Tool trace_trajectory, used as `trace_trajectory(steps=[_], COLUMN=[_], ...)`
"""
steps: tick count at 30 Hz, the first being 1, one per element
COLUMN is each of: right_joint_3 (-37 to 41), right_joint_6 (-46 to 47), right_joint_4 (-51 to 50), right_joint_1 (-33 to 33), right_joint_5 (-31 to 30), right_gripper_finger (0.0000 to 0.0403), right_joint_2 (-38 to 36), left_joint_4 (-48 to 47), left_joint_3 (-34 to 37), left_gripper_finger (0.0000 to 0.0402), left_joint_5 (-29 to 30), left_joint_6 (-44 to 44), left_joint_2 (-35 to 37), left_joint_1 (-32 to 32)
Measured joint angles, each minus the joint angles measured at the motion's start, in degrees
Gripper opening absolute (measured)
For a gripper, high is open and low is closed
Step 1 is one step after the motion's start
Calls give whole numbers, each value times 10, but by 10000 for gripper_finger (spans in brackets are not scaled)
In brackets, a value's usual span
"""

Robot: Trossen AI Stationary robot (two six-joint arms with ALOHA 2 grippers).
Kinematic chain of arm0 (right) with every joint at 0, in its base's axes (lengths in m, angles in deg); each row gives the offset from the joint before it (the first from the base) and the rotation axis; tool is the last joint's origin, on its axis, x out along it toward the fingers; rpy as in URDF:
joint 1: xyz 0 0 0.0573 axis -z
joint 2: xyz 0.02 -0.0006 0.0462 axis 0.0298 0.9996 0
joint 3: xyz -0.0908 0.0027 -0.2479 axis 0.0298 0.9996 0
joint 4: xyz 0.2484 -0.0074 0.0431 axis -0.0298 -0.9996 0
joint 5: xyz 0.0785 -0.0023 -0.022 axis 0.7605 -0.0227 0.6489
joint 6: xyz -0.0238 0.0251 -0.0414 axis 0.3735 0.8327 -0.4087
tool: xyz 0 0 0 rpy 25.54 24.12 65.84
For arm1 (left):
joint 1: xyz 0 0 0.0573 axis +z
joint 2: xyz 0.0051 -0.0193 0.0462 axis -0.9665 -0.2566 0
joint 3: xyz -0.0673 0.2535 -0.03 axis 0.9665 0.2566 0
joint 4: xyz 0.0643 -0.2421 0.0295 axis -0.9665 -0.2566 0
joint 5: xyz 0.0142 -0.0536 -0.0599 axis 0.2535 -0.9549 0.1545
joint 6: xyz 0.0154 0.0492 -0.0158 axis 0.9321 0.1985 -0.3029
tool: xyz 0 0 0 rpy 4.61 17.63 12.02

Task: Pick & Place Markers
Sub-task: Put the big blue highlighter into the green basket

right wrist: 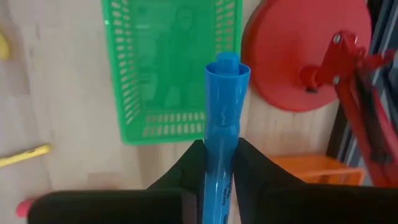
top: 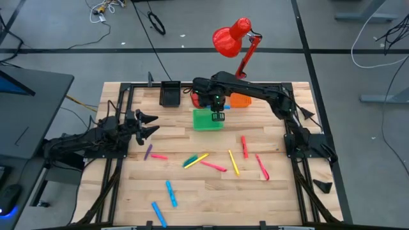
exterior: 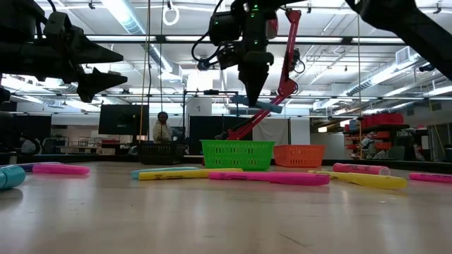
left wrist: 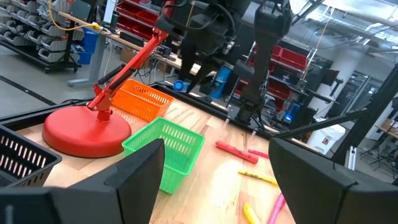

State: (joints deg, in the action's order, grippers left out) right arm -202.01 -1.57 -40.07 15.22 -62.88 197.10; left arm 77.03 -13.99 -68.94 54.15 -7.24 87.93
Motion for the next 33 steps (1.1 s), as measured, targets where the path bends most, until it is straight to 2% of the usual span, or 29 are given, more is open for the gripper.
trace_trajectory(steps=[14, 19, 33], right_joint_3=[-22, -22, -22], right_joint_6=[-9, -8, 28], right_joint_4=[24, 60, 66], right_joint_1=[1, -3, -23], right_joint_5=[2, 3, 4], right_gripper_finger=[50, 50, 50], right_joint_2=[20, 25, 86], left_joint_4=[0, 0, -2], left_joint_3=[0, 0, 0], left_gripper_finger=[296, 296, 296], left_joint_5=[0, 0, 0], left_joint_6=[0, 0, 0], left_joint_2=[0, 0, 0], left_joint_1=[0, 0, 0])
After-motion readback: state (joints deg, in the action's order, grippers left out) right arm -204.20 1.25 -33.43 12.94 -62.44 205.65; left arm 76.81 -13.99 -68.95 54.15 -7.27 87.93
